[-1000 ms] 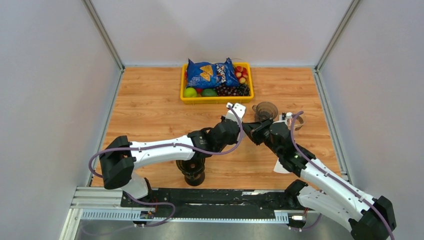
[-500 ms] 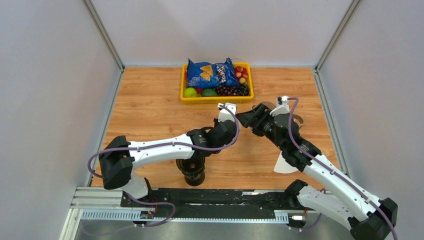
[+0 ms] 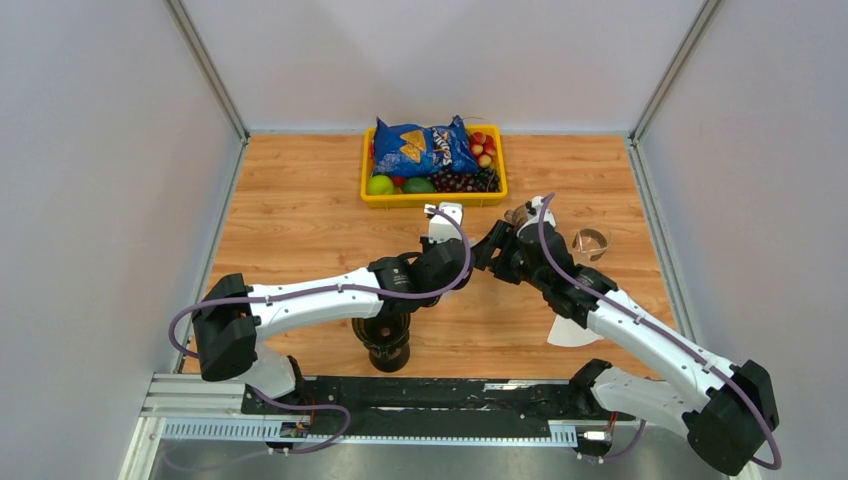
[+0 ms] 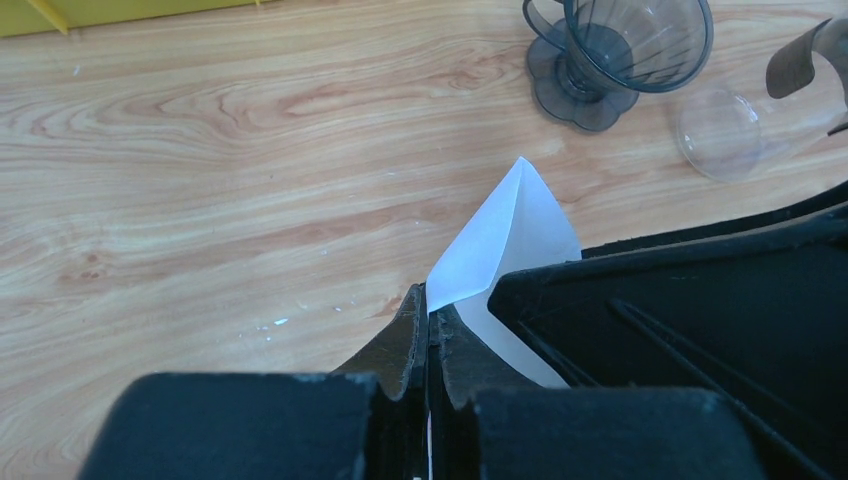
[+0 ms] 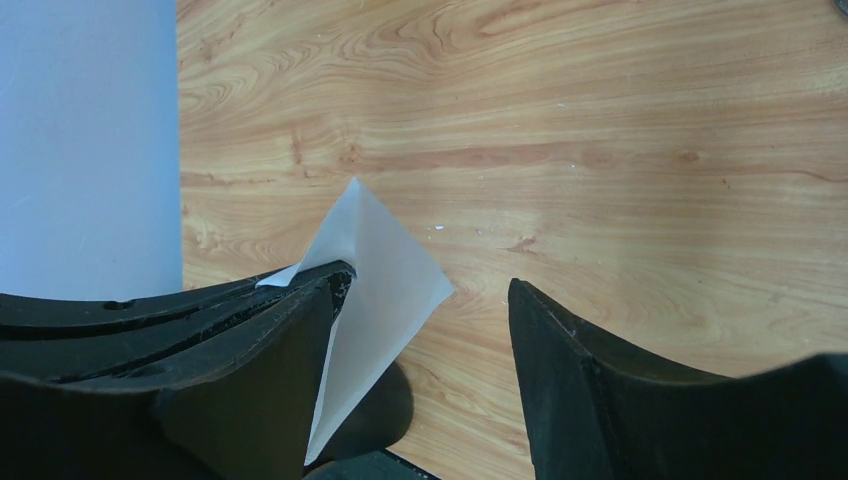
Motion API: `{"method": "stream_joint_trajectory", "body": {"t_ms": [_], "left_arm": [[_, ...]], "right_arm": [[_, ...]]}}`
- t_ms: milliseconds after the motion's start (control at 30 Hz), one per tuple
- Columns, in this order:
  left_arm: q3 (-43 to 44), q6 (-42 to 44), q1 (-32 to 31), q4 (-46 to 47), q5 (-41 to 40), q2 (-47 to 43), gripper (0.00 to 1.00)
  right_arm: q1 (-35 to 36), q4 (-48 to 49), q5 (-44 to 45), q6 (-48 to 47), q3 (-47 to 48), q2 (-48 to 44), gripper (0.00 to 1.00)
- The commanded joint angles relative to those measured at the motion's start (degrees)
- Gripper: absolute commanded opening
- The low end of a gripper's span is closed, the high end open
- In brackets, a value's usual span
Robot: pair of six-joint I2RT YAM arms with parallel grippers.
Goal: Place the coffee filter in the dripper
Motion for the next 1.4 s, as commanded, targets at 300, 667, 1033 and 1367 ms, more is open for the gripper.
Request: {"method": "stream_joint_trajectory", "body": {"t_ms": [300, 667, 1033, 1367], "left_arm": [[3.2, -3.5, -0.1, -2.0, -3.8, 0.1, 0.00], [3.8, -5.5, -0.1, -2.1, -5.4, 0.6, 0.00], [3.7, -7.0, -0.1, -2.5, -6.4, 0.5, 0.00], [2.6, -5.4, 0.3, -4.0, -8.8, -1.0, 0.00]], "right_arm": [[0.5, 0.5, -2.2, 0.6, -0.5, -2.2, 0.64], [4.2, 0.0, 0.0, 0.4, 1.5, 3.1, 0.56], [6.1, 0.1, 2.7, 2.6, 3.2, 7.7, 0.50], [6.1, 0.2, 3.0, 1.0, 0.9, 5.5, 0.26]]}}
